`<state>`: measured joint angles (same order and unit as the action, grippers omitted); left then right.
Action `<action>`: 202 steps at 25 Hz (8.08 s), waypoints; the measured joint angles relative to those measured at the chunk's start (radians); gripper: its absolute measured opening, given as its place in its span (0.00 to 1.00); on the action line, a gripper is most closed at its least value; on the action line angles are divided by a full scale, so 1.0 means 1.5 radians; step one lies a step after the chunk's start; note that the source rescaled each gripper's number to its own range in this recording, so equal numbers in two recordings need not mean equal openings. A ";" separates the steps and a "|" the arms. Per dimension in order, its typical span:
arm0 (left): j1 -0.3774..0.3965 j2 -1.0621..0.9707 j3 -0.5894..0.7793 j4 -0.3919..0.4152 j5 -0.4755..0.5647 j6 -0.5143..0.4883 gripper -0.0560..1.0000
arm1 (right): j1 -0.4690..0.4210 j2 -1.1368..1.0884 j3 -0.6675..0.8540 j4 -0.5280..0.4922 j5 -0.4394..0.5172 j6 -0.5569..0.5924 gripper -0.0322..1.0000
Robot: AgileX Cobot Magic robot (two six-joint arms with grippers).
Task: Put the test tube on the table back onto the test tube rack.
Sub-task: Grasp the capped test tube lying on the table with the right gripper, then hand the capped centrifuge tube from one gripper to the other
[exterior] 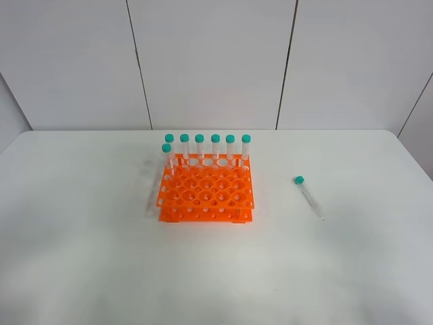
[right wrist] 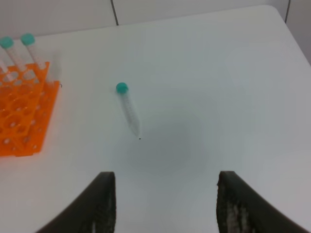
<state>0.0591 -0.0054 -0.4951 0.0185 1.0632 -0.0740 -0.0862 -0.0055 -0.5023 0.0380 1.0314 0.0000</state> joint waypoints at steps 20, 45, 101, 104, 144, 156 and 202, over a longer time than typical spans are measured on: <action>0.000 0.000 0.000 0.000 0.000 0.000 1.00 | 0.009 0.000 0.000 0.000 0.000 0.000 0.58; 0.000 0.000 0.000 0.000 0.000 0.000 1.00 | 0.031 0.000 0.000 0.026 0.000 -0.012 0.81; 0.000 0.000 0.000 0.000 0.000 0.000 1.00 | 0.133 1.356 -0.548 0.072 -0.131 -0.215 0.77; 0.000 0.000 0.000 0.000 0.000 0.000 1.00 | 0.144 1.374 -0.550 0.049 -0.149 -0.175 0.77; 0.000 0.000 0.000 0.000 0.000 0.000 1.00 | 0.142 1.412 -0.551 -0.019 -0.145 -0.090 0.77; 0.000 0.000 0.000 0.000 0.000 0.000 1.00 | 0.142 1.412 -0.551 -0.019 -0.145 -0.062 0.04; 0.000 0.000 0.000 0.000 0.000 0.000 1.00 | 0.316 1.175 -0.640 0.154 -0.208 -0.267 0.04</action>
<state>0.0591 -0.0054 -0.4951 0.0185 1.0632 -0.0740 0.3880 1.7564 -1.4618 0.2691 0.7187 -0.3999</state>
